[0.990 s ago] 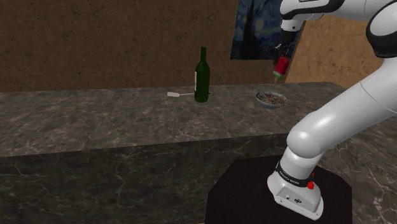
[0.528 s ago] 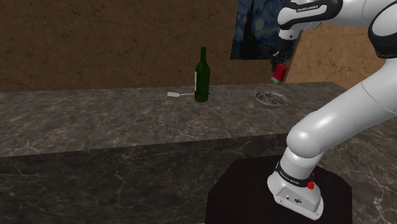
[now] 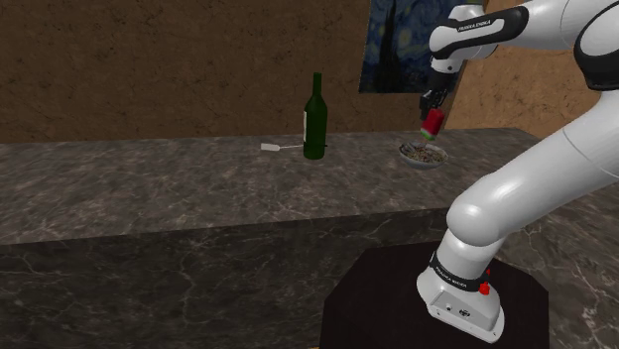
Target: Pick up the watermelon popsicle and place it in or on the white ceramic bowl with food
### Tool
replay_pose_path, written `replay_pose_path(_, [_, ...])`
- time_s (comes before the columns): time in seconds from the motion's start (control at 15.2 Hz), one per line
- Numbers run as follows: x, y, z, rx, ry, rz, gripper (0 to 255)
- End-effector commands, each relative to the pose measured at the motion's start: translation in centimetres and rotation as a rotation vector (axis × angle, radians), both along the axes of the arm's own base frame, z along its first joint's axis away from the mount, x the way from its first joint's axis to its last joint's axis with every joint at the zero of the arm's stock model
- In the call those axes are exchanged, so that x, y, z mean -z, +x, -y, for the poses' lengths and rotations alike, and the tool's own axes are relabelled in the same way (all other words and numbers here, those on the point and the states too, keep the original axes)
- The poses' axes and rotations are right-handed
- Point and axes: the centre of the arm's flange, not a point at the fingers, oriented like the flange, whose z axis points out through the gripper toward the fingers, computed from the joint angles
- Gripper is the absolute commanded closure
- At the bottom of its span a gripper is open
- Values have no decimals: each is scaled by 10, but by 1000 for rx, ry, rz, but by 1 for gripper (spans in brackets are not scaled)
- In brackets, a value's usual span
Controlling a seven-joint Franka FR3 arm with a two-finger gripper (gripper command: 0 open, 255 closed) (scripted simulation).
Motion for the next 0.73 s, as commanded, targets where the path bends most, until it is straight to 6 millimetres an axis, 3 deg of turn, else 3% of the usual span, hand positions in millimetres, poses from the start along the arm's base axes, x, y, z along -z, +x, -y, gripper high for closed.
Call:
replay_pose_path(0.0, [1, 0, 0, 0, 0, 0, 255])
replay_pose_path(0.2, [1, 0, 0, 0, 0, 0, 255])
replay_pose_path(0.26, [1, 0, 0, 0, 0, 0, 0])
replay_pose_path(0.59, [1, 0, 0, 0, 0, 0, 0])
replay_pose_path(0.66, [-13, -1, -1, 0, 0, 0, 0])
